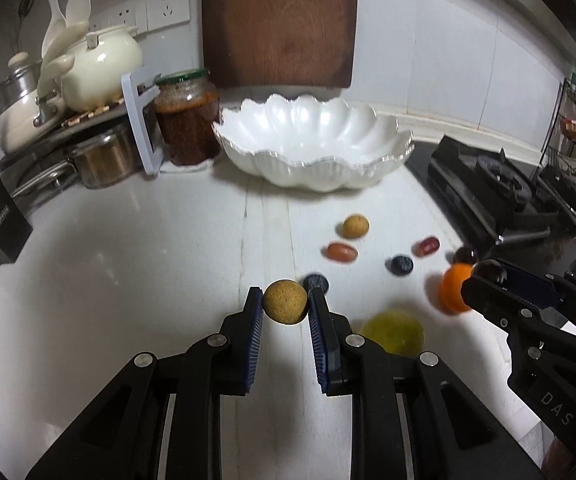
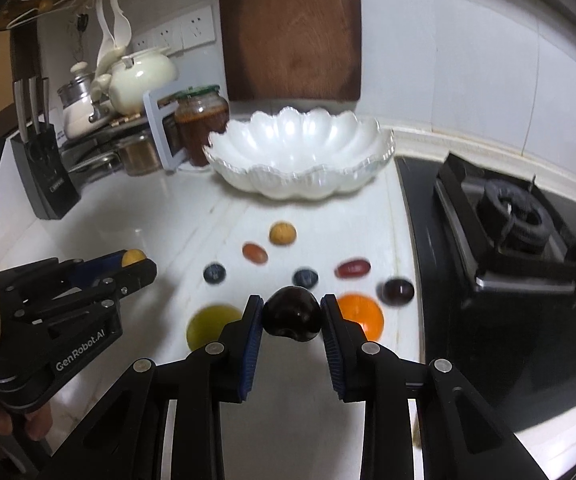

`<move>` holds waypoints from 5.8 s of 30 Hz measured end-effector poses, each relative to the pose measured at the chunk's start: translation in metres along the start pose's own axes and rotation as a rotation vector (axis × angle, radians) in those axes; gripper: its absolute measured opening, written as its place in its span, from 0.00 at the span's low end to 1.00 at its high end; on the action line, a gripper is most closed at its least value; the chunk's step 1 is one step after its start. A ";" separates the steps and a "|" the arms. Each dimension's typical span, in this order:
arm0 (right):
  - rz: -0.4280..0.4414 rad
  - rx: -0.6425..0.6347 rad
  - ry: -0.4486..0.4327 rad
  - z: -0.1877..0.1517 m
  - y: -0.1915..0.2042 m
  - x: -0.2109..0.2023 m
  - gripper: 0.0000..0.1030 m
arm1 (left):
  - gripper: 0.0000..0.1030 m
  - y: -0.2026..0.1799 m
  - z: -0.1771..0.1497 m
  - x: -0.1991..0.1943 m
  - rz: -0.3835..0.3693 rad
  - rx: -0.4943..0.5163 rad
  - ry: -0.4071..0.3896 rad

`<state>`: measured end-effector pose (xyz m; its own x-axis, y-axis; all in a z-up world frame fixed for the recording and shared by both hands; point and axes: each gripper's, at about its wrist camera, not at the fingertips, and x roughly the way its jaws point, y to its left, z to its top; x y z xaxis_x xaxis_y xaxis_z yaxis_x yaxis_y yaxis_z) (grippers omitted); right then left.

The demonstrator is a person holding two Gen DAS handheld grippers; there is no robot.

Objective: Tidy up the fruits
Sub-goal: 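Carry the plum and small yellow fruit over the white bowl with both grippers, then open both grippers to drop the plum and yellow fruit into the bowl, then move both grippers back down toward the remaining fruits on the counter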

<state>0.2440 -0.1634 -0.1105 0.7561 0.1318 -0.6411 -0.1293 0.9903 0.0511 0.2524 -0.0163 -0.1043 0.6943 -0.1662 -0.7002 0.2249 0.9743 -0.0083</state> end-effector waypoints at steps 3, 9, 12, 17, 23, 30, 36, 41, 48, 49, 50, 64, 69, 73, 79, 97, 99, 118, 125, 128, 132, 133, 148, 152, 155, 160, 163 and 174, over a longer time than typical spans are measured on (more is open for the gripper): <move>0.001 -0.010 -0.022 0.012 0.003 0.000 0.30 | 0.23 0.004 0.010 -0.001 0.000 0.005 -0.025; 0.014 -0.019 -0.051 0.033 0.008 0.006 0.30 | 0.23 0.012 0.027 -0.003 0.008 -0.001 -0.072; 0.027 -0.024 -0.057 0.043 0.013 0.012 0.30 | 0.23 0.015 0.036 -0.002 0.011 -0.002 -0.090; 0.036 -0.024 -0.091 0.060 0.016 0.018 0.30 | 0.23 0.019 0.052 -0.001 0.019 0.006 -0.121; 0.038 -0.048 -0.126 0.078 0.016 0.023 0.30 | 0.23 0.023 0.075 0.002 0.013 -0.023 -0.140; 0.047 -0.067 -0.161 0.104 0.001 0.032 0.30 | 0.23 0.012 0.100 0.004 0.057 -0.022 -0.185; 0.004 -0.107 -0.175 0.127 -0.011 0.042 0.30 | 0.23 0.004 0.122 0.014 0.089 -0.008 -0.196; 0.009 -0.105 -0.144 0.150 -0.024 0.060 0.30 | 0.23 0.001 0.143 0.027 0.094 0.000 -0.194; -0.013 -0.122 -0.142 0.178 -0.033 0.085 0.30 | 0.23 0.001 0.173 0.050 0.128 0.019 -0.190; -0.012 -0.124 -0.136 0.183 -0.034 0.090 0.30 | 0.23 0.002 0.176 0.053 0.134 0.024 -0.187; -0.008 -0.125 -0.132 0.187 -0.035 0.094 0.30 | 0.23 0.002 0.179 0.057 0.138 0.027 -0.184; 0.019 -0.120 0.010 0.228 -0.049 0.166 0.30 | 0.23 0.009 0.227 0.129 0.109 0.022 -0.032; -0.002 -0.137 0.065 0.235 -0.053 0.191 0.30 | 0.23 0.010 0.233 0.161 0.107 0.012 0.048; 0.011 -0.134 0.117 0.236 -0.055 0.209 0.30 | 0.23 0.012 0.235 0.182 0.108 -0.002 0.104; 0.042 -0.110 0.188 0.234 -0.059 0.228 0.30 | 0.23 0.015 0.236 0.206 0.111 -0.014 0.159; 0.037 -0.081 0.275 0.222 -0.066 0.254 0.47 | 0.49 0.016 0.229 0.216 0.172 -0.009 0.208; 0.040 -0.078 0.277 0.220 -0.067 0.252 0.47 | 0.53 0.017 0.228 0.208 0.184 -0.014 0.195; 0.013 -0.030 0.127 0.205 -0.076 0.143 0.47 | 0.80 0.018 0.218 0.101 0.166 -0.071 0.057; 0.011 -0.005 0.031 0.195 -0.072 0.092 0.47 | 0.85 0.009 0.211 0.050 0.110 -0.055 -0.039; 0.000 -0.008 -0.010 0.190 -0.070 0.068 0.47 | 0.85 0.005 0.208 0.027 0.107 -0.036 -0.076; -0.011 -0.023 -0.054 0.182 -0.063 0.042 0.47 | 0.85 0.002 0.199 -0.001 0.106 -0.033 -0.120; -0.015 -0.028 -0.064 0.180 -0.061 0.036 0.47 | 0.85 0.002 0.196 -0.006 0.107 -0.035 -0.128; -0.020 -0.053 -0.097 0.138 -0.051 -0.016 0.53 | 0.85 -0.007 0.148 -0.053 0.069 -0.022 -0.131; -0.016 -0.045 -0.094 0.129 -0.052 -0.023 0.53 | 0.85 -0.008 0.136 -0.054 0.061 -0.029 -0.112; -0.017 -0.050 -0.096 0.122 -0.051 -0.027 0.53 | 0.85 -0.009 0.127 -0.054 0.048 -0.032 -0.086; -0.003 -0.061 -0.072 0.109 -0.049 -0.028 0.53 | 0.85 -0.014 0.116 -0.052 0.050 -0.009 -0.053; 0.005 -0.057 -0.054 0.101 -0.050 -0.026 0.53 | 0.85 -0.016 0.110 -0.052 0.053 0.002 -0.043; 0.021 -0.058 0.015 0.075 -0.052 -0.016 0.53 | 0.85 -0.023 0.087 -0.046 0.054 0.053 -0.018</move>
<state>0.2868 -0.2141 -0.0460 0.7434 0.1514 -0.6515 -0.1821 0.9831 0.0207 0.2749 -0.0445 -0.0102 0.7185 -0.1166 -0.6857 0.2219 0.9728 0.0671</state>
